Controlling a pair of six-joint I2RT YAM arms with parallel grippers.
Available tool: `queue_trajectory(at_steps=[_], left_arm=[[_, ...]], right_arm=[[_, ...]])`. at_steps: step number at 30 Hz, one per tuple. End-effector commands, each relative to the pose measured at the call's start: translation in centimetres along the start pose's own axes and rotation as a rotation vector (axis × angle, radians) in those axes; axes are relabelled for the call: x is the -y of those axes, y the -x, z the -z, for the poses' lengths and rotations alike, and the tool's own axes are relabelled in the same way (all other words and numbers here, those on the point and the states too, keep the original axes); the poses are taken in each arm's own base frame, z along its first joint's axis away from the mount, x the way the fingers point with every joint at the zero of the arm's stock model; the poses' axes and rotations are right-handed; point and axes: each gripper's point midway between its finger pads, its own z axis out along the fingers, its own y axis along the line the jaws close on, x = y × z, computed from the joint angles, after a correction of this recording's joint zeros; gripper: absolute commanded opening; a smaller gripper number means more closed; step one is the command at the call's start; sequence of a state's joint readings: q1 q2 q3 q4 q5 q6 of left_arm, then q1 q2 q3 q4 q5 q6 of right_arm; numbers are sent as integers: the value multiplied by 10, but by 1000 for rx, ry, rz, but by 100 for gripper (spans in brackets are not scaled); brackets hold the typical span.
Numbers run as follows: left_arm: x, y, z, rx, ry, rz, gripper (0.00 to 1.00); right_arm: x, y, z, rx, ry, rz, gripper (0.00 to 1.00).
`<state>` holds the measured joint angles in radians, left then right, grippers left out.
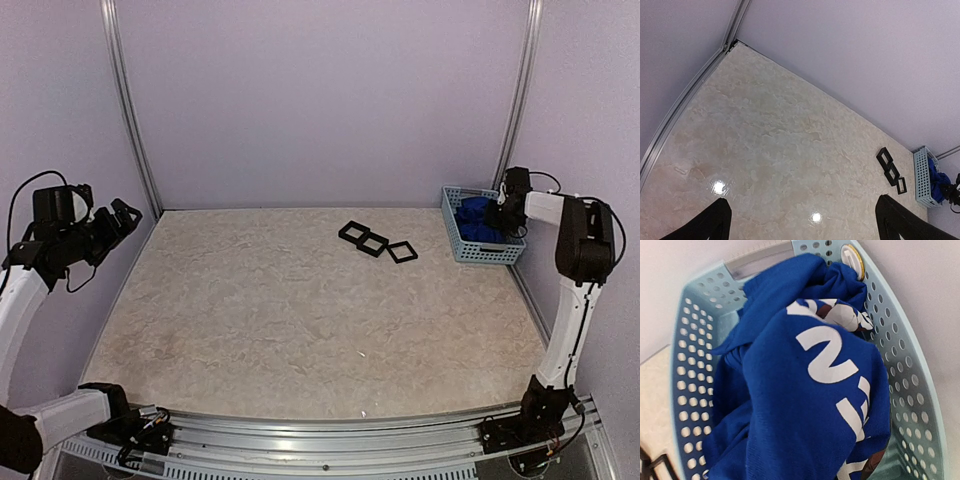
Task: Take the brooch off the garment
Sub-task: Pick up the crumpled clothing from the bin.
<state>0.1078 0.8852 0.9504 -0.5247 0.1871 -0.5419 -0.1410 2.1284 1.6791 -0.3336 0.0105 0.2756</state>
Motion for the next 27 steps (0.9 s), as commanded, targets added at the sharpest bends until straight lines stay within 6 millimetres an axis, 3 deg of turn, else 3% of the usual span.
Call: queue_trajectory(at_steps=[1,3,8,14,27], left_arm=[[0,-7,-4,-24,0,4,99],[0,-7,-4,-27,-2,-4,99],[2,-13,-7,-49,-14,-16,99],[8,-16,-11,-69,-44,-45,99],[34,-22,-27,-100,-139,-97,99]], right_arm=[[-37,73,86,311,247,-145,0],[-48,81,112,382,336,-180,0],[-63,74,169,511,520,-242,0],[-68,69,230,592,585,-210,0],[-45,55,374,779,471,-114,0]])
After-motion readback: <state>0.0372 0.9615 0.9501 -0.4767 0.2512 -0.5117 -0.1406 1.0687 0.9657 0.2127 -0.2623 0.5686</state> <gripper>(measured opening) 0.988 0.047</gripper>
